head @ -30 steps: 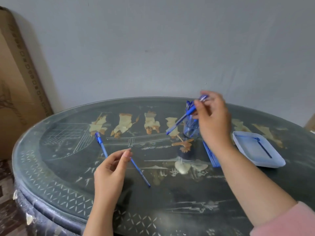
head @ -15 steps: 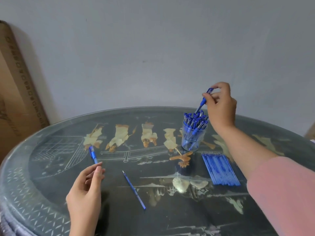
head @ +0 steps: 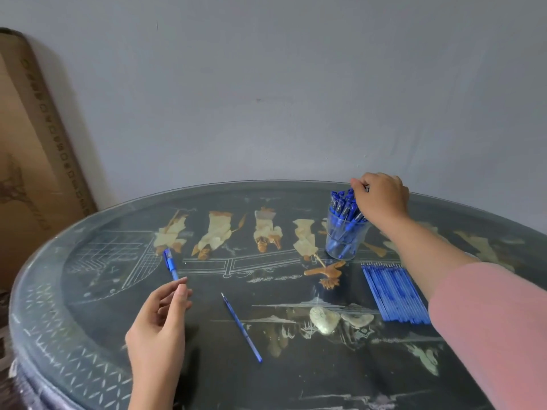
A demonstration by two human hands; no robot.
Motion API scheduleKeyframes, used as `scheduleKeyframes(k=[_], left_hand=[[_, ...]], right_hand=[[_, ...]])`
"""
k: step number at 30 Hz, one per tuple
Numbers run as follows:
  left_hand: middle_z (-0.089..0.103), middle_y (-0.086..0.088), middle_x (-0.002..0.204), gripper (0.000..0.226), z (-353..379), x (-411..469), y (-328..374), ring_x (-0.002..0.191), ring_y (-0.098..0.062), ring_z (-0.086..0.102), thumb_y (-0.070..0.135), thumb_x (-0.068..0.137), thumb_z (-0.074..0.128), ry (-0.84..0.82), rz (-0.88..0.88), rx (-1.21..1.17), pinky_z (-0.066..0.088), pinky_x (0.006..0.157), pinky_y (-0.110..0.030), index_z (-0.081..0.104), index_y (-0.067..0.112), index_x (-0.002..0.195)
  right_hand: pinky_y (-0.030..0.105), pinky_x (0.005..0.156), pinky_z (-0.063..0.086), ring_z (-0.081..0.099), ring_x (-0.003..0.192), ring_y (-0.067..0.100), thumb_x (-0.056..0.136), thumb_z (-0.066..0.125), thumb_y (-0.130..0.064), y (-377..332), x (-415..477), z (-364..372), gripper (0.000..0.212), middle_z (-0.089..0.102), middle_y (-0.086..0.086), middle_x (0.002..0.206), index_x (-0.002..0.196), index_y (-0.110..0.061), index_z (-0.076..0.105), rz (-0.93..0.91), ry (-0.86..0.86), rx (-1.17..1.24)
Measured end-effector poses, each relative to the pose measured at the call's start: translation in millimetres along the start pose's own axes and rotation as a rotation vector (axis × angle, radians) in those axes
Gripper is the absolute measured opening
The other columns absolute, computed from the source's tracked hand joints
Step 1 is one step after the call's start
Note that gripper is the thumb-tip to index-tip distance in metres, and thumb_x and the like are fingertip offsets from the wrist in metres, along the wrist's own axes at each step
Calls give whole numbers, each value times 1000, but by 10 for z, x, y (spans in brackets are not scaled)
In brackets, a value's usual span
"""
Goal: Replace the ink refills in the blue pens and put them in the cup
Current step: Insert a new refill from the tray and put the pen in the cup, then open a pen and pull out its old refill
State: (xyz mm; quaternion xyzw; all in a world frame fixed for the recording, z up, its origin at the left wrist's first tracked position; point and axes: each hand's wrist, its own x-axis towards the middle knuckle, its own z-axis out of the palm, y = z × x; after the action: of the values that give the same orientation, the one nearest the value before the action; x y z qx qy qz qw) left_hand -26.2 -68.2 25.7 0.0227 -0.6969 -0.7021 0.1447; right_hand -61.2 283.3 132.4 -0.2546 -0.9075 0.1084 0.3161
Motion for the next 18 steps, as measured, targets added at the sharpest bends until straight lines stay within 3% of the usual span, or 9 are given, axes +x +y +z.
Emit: scheduleKeyframes(k=[3, 6, 10, 12, 15, 18], left_hand=[[73, 3, 90, 11, 2, 4, 5, 88, -16, 70, 23, 95, 60, 13, -9, -3, 52, 94, -47, 71, 26, 98], [73, 4, 88, 10, 18, -2, 16, 87, -16, 70, 25, 95, 60, 37, -17, -23, 53, 92, -49, 69, 29, 95], [73, 3, 83, 13, -33, -13, 16, 80, -11, 69, 22, 97, 59, 127, -49, -92, 55, 89, -45, 71, 24, 94], [73, 4, 81, 12, -67, -5, 15, 74, -6, 68, 19, 97, 58, 180, -67, -139, 55, 89, -42, 70, 21, 95], [71, 2, 83, 9, -108, 1, 13, 75, -7, 67, 17, 98, 57, 243, -99, -234, 55, 87, -39, 66, 17, 96], [69, -11, 99, 6, -141, 24, -3, 82, -15, 66, 17, 98, 57, 286, -126, -304, 54, 83, -36, 62, 19, 96]], right_hand=[[39, 84, 37, 52, 101, 34, 103, 40, -37, -28, -21, -34, 43, 66, 10, 97, 89, -7, 69, -10, 19, -7], [41, 90, 37, 50, 107, 36, 101, 45, -27, -94, -129, -88, 31, 64, 15, 108, 100, -6, 69, -41, 137, 58], [37, 81, 36, 52, 91, 35, 89, 53, -18, -569, -710, -38, 19, 62, 12, 91, 88, -9, 69, -256, 361, 265], [36, 79, 38, 52, 85, 27, 87, 54, -21, -920, -1172, 81, 17, 62, 5, 85, 84, -13, 68, -356, 247, 334], [36, 77, 43, 54, 80, 22, 87, 63, -20, -1393, -1747, 319, 12, 64, -4, 76, 77, -18, 69, -402, -72, 388], [33, 83, 41, 53, 89, 18, 94, 58, -35, -1714, -2031, 561, 20, 69, -6, 87, 89, -23, 73, -369, -303, 314]])
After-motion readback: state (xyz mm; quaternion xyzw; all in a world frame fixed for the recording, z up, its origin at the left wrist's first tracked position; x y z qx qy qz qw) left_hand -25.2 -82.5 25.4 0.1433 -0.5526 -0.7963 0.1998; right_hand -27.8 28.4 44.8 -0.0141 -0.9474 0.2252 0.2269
